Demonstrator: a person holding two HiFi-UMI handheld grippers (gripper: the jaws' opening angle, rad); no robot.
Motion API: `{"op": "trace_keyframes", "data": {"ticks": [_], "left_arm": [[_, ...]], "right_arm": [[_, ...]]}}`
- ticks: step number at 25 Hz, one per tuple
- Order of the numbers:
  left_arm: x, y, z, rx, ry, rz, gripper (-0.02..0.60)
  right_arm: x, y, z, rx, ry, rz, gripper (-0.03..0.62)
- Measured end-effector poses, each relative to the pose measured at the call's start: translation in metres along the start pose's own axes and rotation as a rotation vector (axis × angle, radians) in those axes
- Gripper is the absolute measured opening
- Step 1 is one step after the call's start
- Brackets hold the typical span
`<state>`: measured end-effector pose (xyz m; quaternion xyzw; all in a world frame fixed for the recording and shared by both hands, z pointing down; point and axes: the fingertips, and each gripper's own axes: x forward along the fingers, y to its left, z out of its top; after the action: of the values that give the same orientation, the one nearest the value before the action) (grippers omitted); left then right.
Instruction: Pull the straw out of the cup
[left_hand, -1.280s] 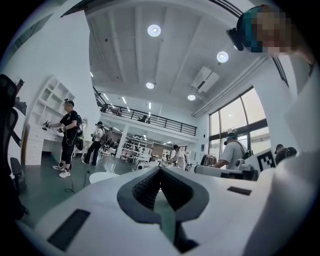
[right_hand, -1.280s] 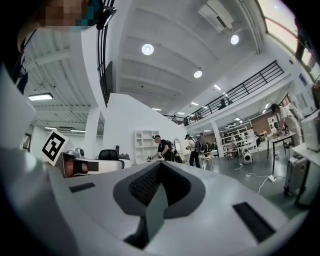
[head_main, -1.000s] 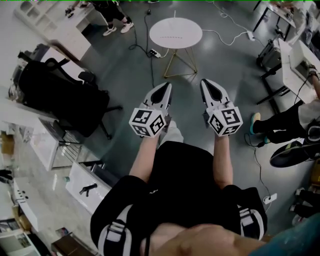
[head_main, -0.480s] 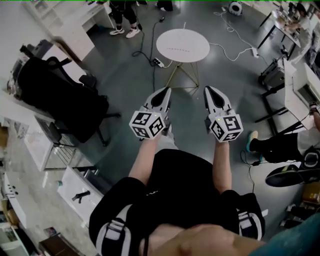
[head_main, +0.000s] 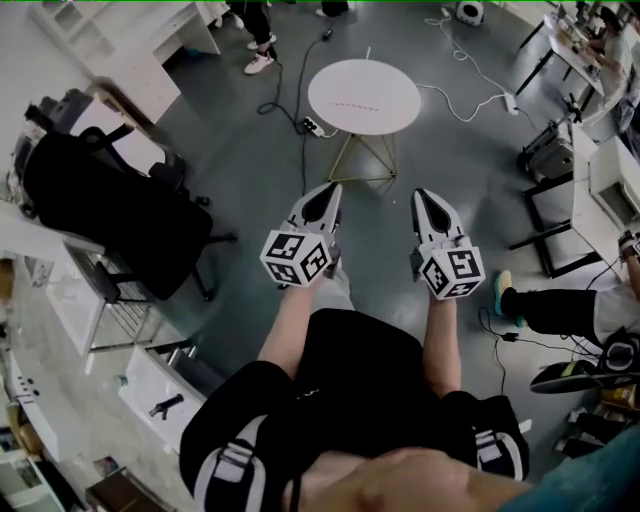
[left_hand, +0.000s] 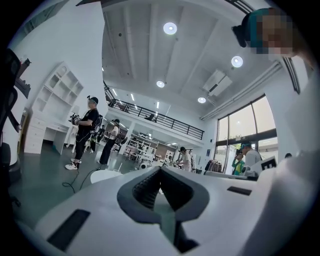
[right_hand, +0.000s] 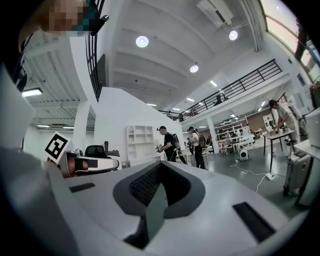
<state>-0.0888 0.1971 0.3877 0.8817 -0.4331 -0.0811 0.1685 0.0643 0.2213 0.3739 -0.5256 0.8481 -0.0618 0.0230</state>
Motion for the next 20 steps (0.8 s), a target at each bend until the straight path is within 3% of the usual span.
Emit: {"op": "trace_keyframes", "data": {"ticks": [6,11,20], "left_arm": [[0.019,0.027,0.016,0.057,-0.004,0.045,0.008],[0.035,0.048,0.019,0.012,-0.009,0.054,0.008],[0.074,0.104,0.054,0.038,-0.022,0.066,0.008]], "right_arm": [[0.030,-0.012,0.005,0.006,-0.005,0.000,0.017],[0.055,-0.021,0.010,-0.003,0.005,0.001,0.017],[0.132,-0.036,0.033,-0.027,-0.039,-0.004,0.017]]}}
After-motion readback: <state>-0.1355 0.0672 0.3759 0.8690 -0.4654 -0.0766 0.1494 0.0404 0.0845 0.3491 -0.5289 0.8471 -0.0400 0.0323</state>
